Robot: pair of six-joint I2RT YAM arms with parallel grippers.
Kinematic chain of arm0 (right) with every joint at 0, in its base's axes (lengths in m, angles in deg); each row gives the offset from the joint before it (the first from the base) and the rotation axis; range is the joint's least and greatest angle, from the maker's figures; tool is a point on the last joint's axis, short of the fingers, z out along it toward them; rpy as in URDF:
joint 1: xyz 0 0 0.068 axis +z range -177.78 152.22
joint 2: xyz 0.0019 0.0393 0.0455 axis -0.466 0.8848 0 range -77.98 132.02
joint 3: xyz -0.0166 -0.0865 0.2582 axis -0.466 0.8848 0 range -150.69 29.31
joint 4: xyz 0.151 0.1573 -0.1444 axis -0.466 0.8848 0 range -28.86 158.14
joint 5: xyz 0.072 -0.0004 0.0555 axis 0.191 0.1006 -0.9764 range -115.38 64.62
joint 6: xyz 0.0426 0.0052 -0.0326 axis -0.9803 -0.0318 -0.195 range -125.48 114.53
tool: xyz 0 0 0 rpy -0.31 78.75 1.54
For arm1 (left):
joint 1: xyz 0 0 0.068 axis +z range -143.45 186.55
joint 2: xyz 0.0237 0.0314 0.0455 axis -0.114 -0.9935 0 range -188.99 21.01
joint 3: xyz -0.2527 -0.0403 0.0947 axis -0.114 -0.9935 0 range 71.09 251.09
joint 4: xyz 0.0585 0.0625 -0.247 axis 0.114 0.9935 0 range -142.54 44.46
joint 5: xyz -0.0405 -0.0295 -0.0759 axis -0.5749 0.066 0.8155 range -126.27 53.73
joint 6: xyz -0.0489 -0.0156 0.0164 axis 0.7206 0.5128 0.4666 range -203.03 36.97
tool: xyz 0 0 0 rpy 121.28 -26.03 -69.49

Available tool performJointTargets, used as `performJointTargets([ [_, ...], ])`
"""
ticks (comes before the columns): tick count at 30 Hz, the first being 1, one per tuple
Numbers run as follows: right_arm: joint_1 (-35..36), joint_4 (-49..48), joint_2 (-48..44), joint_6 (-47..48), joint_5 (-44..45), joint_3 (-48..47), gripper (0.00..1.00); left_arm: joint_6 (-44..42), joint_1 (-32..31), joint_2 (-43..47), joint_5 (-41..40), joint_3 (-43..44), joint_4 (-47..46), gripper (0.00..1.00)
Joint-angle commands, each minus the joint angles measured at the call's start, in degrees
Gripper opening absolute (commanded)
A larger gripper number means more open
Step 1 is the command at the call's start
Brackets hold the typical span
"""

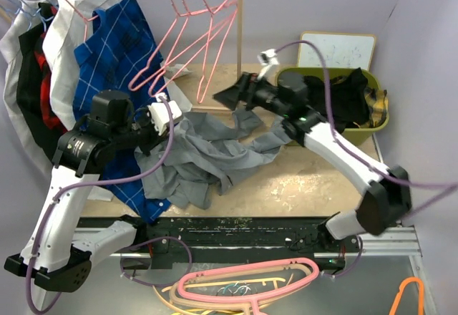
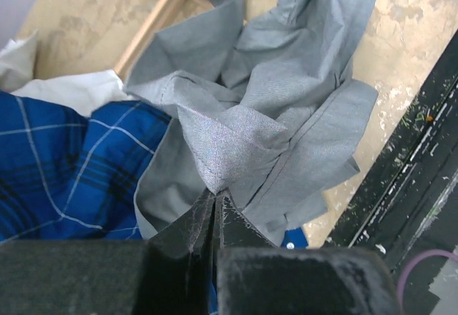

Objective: Place the shirt on the hanger

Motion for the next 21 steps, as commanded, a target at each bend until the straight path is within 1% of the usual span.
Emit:
performJointTargets([
  [1, -11.0, -1.0, -14.5, 7.8, -1.8, 10.3, 1.00, 1.5, 1.3, 2.4, 2.6, -2.8, -3.1, 0.00],
  [2, -13.4, -2.6, -17.9, 7.9, -2.7, 14.8, 1.00, 1.6, 1.4, 2.4, 2.8, -3.5, -3.2, 0.00],
  [4, -13.9, -4.8, -24.6, 13.8, -0.1, 21.8, 1.00, 1.9, 1.5, 2.3, 2.9, -4.3, -3.5, 0.00],
  [5, -13.6, -5.9, -27.3, 15.2, -0.6, 24.2, 1.00, 1.9, 1.5, 2.1, 2.9, -4.5, -3.7, 0.00],
  [9, -12.2, -2.8, -32.8, 18.5, -0.9, 31.2, 1.00, 1.8, 1.6, 1.0, 2.3, -4.4, -4.0, 0.00],
  [10, -10.8, -2.5, -34.3, 20.1, 0.6, 33.2, 1.00, 1.8, 1.6, 0.8, 2.0, -4.4, -4.2, 0.00],
  [11, -8.3, -1.9, -35.9, 24.0, 2.4, 35.7, 1.00, 1.9, 1.5, 0.6, 1.6, -4.4, -4.5, 0.00],
  [12, -5.4, -1.5, -37.6, 27.7, 5.1, 37.4, 1.00, 2.1, 1.6, 0.3, 1.0, -4.5, -4.9, 0.00],
  [13, -1.6, -1.5, -39.4, 31.5, 9.7, 39.0, 1.00, 2.3, 1.6, 0.1, 0.1, -4.5, -5.4, 0.00],
  [14, 1.8, -1.9, -40.8, 35.8, 11.8, 40.5, 1.00, 2.6, 1.6, -0.1, -0.7, -4.8, -5.9, 0.00],
  [15, 4.1, -2.6, -41.9, 39.6, 12.8, 41.9, 1.00, 2.8, 1.6, -0.4, -1.2, -4.8, -6.4, 0.00],
  [17, 6.1, -3.2, -42.7, 45.9, 11.0, 43.1, 1.00, 3.1, 1.6, -0.9, -1.7, -4.6, -7.0, 0.00],
  [21, 6.4, 1.4, -37.7, 54.4, 6.6, 39.8, 1.00, 2.9, 1.6, -1.3, -2.6, -3.7, -7.2, 0.00],
])
